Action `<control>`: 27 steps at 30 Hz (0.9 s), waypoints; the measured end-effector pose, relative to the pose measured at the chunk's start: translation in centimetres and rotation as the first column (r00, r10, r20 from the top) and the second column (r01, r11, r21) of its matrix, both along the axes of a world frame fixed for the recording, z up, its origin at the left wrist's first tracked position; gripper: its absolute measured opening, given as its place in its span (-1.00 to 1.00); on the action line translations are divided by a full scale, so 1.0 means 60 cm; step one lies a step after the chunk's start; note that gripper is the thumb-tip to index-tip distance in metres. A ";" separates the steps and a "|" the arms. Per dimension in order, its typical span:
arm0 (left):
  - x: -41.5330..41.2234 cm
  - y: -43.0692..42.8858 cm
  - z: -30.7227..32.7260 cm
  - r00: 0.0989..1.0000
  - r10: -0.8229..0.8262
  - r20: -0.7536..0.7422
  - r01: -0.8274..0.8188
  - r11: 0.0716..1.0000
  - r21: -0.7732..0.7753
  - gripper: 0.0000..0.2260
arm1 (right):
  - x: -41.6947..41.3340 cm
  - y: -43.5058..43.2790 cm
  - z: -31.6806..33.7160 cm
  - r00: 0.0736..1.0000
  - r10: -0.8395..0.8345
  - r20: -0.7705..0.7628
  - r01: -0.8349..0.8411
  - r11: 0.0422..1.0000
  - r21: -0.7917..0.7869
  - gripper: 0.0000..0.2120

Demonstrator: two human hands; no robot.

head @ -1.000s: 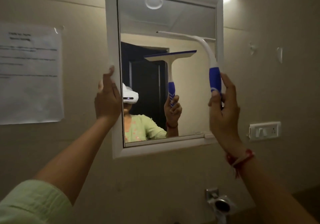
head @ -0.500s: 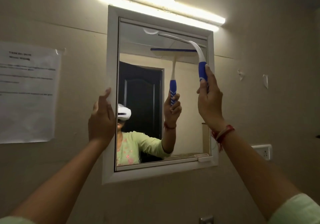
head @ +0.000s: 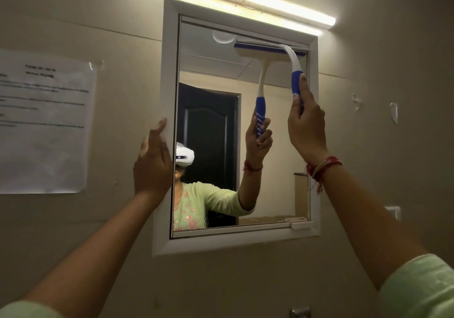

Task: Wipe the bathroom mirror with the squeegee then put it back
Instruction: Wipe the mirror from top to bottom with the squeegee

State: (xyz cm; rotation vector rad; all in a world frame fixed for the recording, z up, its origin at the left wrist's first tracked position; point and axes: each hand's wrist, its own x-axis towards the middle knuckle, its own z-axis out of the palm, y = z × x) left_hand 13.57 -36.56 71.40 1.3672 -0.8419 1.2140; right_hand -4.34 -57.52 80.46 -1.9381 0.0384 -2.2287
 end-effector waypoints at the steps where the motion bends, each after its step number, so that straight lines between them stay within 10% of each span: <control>1: -0.001 0.000 0.001 1.000 -0.001 0.002 0.001 1.000 -0.001 -0.68 | 0.001 -0.001 0.001 1.000 -0.012 -0.002 0.012 1.000 -0.003 -0.55; 27: 0.004 -0.003 0.001 0.997 0.061 0.055 -0.060 0.998 -0.010 -0.69 | -0.022 -0.007 -0.073 0.993 -0.092 -0.070 0.092 0.996 -0.004 -0.52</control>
